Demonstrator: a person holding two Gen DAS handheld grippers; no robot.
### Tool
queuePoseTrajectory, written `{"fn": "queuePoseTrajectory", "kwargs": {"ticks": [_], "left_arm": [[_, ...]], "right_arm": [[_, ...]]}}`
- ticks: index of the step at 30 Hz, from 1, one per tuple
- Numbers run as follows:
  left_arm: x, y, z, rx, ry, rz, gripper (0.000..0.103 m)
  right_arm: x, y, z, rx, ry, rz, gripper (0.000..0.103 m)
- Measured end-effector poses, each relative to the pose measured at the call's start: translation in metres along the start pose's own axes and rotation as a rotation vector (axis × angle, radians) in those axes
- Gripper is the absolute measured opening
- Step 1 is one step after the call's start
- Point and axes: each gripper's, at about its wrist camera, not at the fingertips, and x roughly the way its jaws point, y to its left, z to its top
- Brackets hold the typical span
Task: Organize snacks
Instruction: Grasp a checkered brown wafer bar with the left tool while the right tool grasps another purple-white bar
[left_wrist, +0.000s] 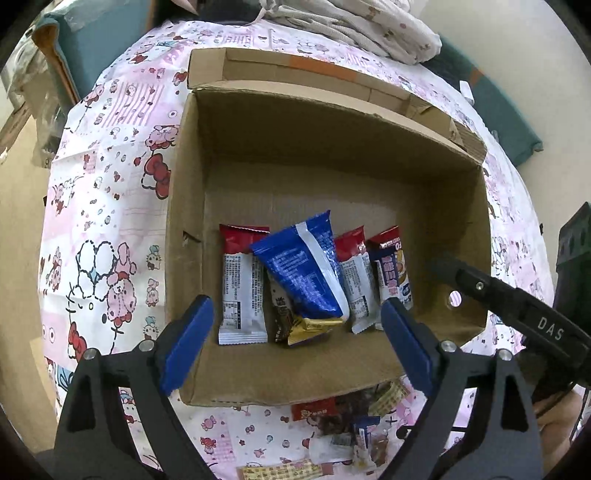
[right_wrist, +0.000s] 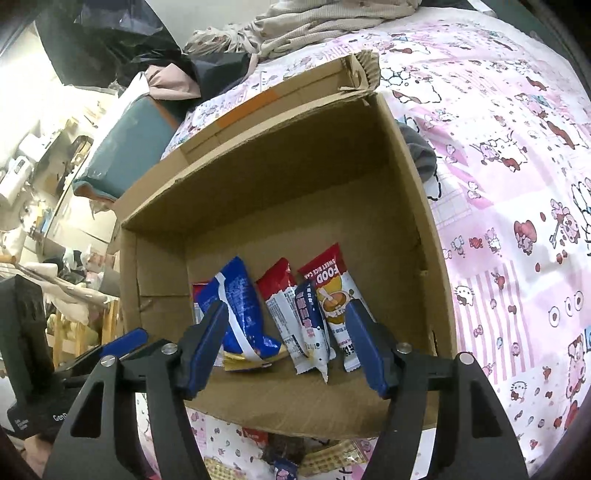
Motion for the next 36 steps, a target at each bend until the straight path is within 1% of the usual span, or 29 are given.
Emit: {"fn": "queuePoseTrajectory", "kwargs": {"ticks": [6, 12, 17, 20, 22, 26, 28, 31, 32, 33, 34, 36], "left_arm": [[-0.005, 0.001, 0.000, -0.004, -0.010, 0.005, 0.090], [-0.021, 0.000, -0.010, 0.012, -0.042, 0.017, 0.090], [-0.039, 0.004, -0.021, 0.022, -0.058, 0.037, 0.090], [-0.051, 0.010, -0.033, 0.021, -0.074, 0.059, 0.090], [-0.053, 0.014, -0.042, 0.013, -0.070, 0.074, 0.090], [-0.056, 0.022, -0.063, 0.000, -0.030, 0.067, 0.090], [-0.053, 0.019, -0.074, 0.046, 0.010, 0.072, 0.090], [-0.035, -0.005, -0.096, 0.301, 0.153, 0.104, 0.090], [-0.028, -0.014, -0.107, 0.405, 0.201, 0.110, 0.090], [-0.024, -0.017, -0.113, 0.446, 0.216, 0.115, 0.090], [-0.017, -0.021, -0.121, 0.501, 0.250, 0.111, 0.090], [-0.002, -0.024, -0.133, 0.564, 0.317, 0.082, 0.089]], "right_arm": [[-0.004, -0.001, 0.000, 0.001, 0.000, -0.004, 0.068], [-0.017, -0.004, -0.005, 0.011, -0.009, -0.015, 0.068], [-0.039, -0.007, -0.019, 0.018, -0.021, -0.019, 0.068], [-0.049, -0.007, -0.030, 0.018, -0.025, -0.023, 0.068], [-0.054, -0.008, -0.038, 0.030, -0.021, -0.018, 0.068], [-0.061, -0.008, -0.055, 0.040, -0.012, -0.026, 0.068], [-0.064, -0.008, -0.064, 0.045, -0.004, -0.027, 0.068], [-0.071, -0.011, -0.077, 0.061, 0.003, -0.037, 0.068], [-0.072, -0.013, -0.081, 0.071, 0.006, -0.036, 0.068], [-0.073, -0.015, -0.085, 0.082, 0.010, -0.031, 0.068], [-0.074, -0.016, -0.088, 0.088, 0.013, -0.028, 0.068], [-0.076, -0.018, -0.094, 0.095, 0.018, -0.026, 0.068]]}}
